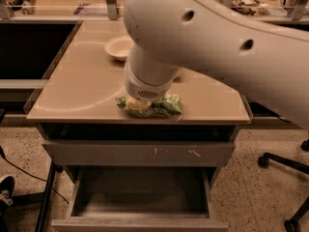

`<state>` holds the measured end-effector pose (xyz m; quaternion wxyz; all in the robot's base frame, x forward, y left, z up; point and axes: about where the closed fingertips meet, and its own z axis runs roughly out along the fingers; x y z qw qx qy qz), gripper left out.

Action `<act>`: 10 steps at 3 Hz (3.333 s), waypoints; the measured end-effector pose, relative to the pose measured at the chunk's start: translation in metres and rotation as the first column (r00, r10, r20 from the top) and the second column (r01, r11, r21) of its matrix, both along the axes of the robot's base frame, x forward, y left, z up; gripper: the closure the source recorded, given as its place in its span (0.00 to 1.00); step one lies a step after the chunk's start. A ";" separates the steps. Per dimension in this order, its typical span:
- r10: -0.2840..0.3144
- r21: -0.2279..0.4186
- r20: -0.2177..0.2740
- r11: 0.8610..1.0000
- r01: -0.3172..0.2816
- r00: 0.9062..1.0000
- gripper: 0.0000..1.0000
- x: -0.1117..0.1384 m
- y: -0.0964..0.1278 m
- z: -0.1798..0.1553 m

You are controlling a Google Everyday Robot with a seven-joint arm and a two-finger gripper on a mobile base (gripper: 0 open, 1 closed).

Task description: Place green jalapeno chip bag into middle drawer

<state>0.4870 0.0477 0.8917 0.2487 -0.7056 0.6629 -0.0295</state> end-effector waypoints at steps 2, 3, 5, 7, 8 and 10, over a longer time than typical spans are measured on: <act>-0.157 0.069 -0.020 0.985 0.158 0.987 1.00 -0.072 -0.107 0.054; -0.200 0.152 -0.052 0.967 0.206 0.978 1.00 -0.097 -0.136 0.052; -0.207 0.339 -0.224 0.900 0.275 0.952 1.00 -0.104 -0.101 -0.068; -0.217 0.361 -0.302 0.875 0.322 0.928 1.00 -0.083 -0.072 -0.168; -0.287 0.290 -0.336 0.875 0.388 0.897 1.00 -0.085 -0.072 -0.213; -0.288 0.291 -0.331 0.875 0.387 0.899 1.00 -0.087 -0.070 -0.210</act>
Offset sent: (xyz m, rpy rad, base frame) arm -0.1176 -0.1729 0.0781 0.1531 0.0434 -0.2493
